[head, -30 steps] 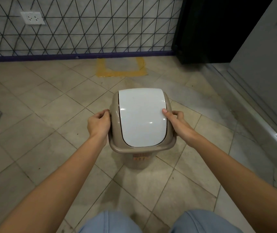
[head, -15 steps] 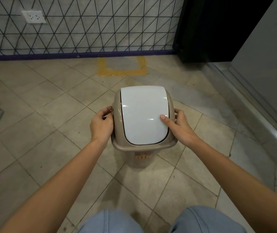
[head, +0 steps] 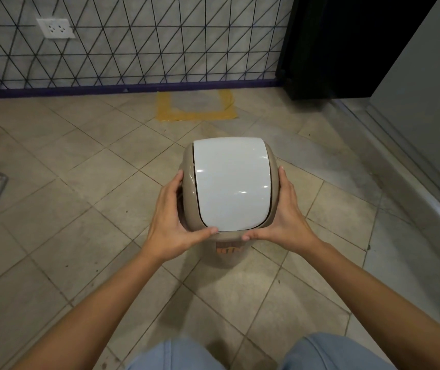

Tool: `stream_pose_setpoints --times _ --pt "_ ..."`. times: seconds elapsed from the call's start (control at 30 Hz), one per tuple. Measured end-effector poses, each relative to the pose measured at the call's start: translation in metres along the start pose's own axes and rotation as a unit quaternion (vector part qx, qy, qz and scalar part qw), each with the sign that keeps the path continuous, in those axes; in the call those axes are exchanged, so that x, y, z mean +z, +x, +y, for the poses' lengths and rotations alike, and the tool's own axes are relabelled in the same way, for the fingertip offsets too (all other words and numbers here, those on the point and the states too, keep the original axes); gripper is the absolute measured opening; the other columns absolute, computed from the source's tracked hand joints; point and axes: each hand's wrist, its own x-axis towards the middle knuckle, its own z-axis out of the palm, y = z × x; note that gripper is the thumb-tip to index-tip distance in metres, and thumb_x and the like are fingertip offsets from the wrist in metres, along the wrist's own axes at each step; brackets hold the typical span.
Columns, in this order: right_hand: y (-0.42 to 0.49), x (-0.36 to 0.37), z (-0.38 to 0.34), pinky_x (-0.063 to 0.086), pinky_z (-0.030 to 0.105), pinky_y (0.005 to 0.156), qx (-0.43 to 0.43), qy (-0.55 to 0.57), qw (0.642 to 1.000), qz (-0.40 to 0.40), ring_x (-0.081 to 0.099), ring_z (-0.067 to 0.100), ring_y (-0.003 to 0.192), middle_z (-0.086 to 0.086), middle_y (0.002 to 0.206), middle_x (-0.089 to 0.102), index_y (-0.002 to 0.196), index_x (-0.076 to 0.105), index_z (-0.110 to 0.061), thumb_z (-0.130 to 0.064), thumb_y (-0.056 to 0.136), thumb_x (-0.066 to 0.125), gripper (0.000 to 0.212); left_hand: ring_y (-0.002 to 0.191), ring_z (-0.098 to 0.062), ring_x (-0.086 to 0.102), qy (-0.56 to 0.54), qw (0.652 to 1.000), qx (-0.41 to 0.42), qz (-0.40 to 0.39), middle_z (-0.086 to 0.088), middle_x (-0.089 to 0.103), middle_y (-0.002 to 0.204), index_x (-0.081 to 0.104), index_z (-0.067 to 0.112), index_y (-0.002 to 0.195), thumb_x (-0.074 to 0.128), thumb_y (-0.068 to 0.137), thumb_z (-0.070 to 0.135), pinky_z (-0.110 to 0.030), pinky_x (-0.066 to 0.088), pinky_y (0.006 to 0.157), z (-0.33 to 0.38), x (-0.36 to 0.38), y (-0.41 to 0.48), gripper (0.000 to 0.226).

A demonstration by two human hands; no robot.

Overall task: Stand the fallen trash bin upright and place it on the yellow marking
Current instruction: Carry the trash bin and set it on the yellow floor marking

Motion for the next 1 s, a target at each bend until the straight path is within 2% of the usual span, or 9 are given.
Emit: stream_pose_setpoints --times 0.1,0.23,0.3,0.4,0.47,0.67,0.8,0.87,1.0 --pt "0.005 -0.001 0.003 0.013 0.033 0.113 0.004 0.001 1.0 -0.001 0.003 0.006 0.141 -0.01 0.156 0.0 0.145 -0.02 -0.034 -0.064 0.034 0.083 0.155 0.132 -0.009 0.032 0.006 1.0 0.017 -0.022 0.009 0.026 0.14 0.012 0.018 0.15 0.089 0.044 0.052 -0.005 0.027 0.102 -0.005 -0.002 0.003 0.135" --pt "0.013 0.001 0.0 0.013 0.031 0.112 0.005 0.002 1.0 0.004 0.002 0.007 0.142 -0.008 0.157 -0.001 0.147 -0.018 -0.029 -0.062 0.036 0.085 0.155 0.132 -0.008 0.033 0.005 1.0 0.016 -0.022 0.008 0.026 0.141 0.013 0.018 0.15 0.088 0.045 0.048 -0.003 0.027 0.1 -0.007 -0.004 0.012 0.132" --pt "0.02 0.001 0.0 0.012 0.031 0.112 0.003 0.006 1.0 0.01 0.002 0.008 0.143 -0.006 0.157 0.0 0.147 -0.017 -0.028 -0.062 0.035 0.084 0.154 0.133 -0.009 0.034 0.004 1.0 0.012 -0.021 0.008 0.027 0.143 0.013 0.019 0.15 0.089 0.046 0.047 -0.007 0.03 0.102 -0.008 -0.004 0.018 0.132" --pt "0.03 0.002 0.0 0.012 0.031 0.112 0.002 0.011 1.0 0.021 0.002 0.008 0.143 -0.004 0.157 0.003 0.148 -0.015 -0.027 -0.06 0.036 0.085 0.153 0.136 -0.01 0.033 0.004 1.0 0.006 -0.024 0.007 0.026 0.148 0.011 0.022 0.15 0.089 0.046 0.05 -0.027 0.034 0.108 -0.009 -0.004 0.028 0.133" --pt "0.037 0.002 0.002 0.013 0.03 0.112 0.003 0.014 0.999 0.031 0.003 0.008 0.142 -0.003 0.156 0.004 0.148 -0.013 -0.026 -0.056 0.038 0.087 0.152 0.136 -0.01 0.032 0.0 1.0 -0.001 -0.027 0.006 0.025 0.151 0.01 0.025 0.15 0.086 0.045 0.053 -0.032 0.035 0.108 -0.01 -0.003 0.038 0.133" --pt "0.063 0.002 0.009 0.018 0.031 0.11 0.005 0.027 0.998 0.052 0.009 0.01 0.143 -0.007 0.156 0.008 0.148 -0.004 -0.032 -0.06 0.039 0.086 0.144 0.132 0.0 0.032 -0.018 1.0 -0.002 -0.012 0.016 0.022 0.143 0.007 0.03 0.15 0.086 0.044 0.054 -0.005 0.029 0.1 -0.02 0.004 0.063 0.134" --pt "0.082 0.005 0.016 0.025 0.03 0.11 0.018 0.056 0.996 0.066 0.017 0.01 0.141 -0.016 0.147 0.016 0.146 0.002 -0.038 -0.06 0.038 0.086 0.139 0.131 0.0 0.033 -0.015 1.0 -0.002 -0.003 0.017 0.023 0.143 0.009 0.031 0.149 0.084 0.045 0.059 -0.001 0.028 0.098 -0.028 0.007 0.083 0.132" --pt "0.09 0.006 0.018 0.025 0.027 0.108 0.014 0.064 0.995 0.071 0.018 0.008 0.139 -0.022 0.139 0.016 0.145 0.004 -0.039 -0.059 0.038 0.087 0.137 0.131 0.001 0.033 -0.01 1.0 -0.003 0.001 0.016 0.024 0.144 0.009 0.032 0.149 0.084 0.046 0.058 -0.005 0.029 0.1 -0.03 0.008 0.091 0.13" --pt "0.114 0.007 0.019 0.025 0.028 0.108 0.026 0.062 0.995 0.077 0.018 0.01 0.14 -0.009 0.149 0.018 0.147 0.006 -0.036 -0.059 0.039 0.087 0.136 0.134 -0.006 0.032 -0.012 1.0 -0.012 0.005 0.013 0.025 0.145 0.009 0.029 0.149 0.085 0.052 0.048 -0.033 0.036 0.109 -0.032 0.011 0.109 0.125"
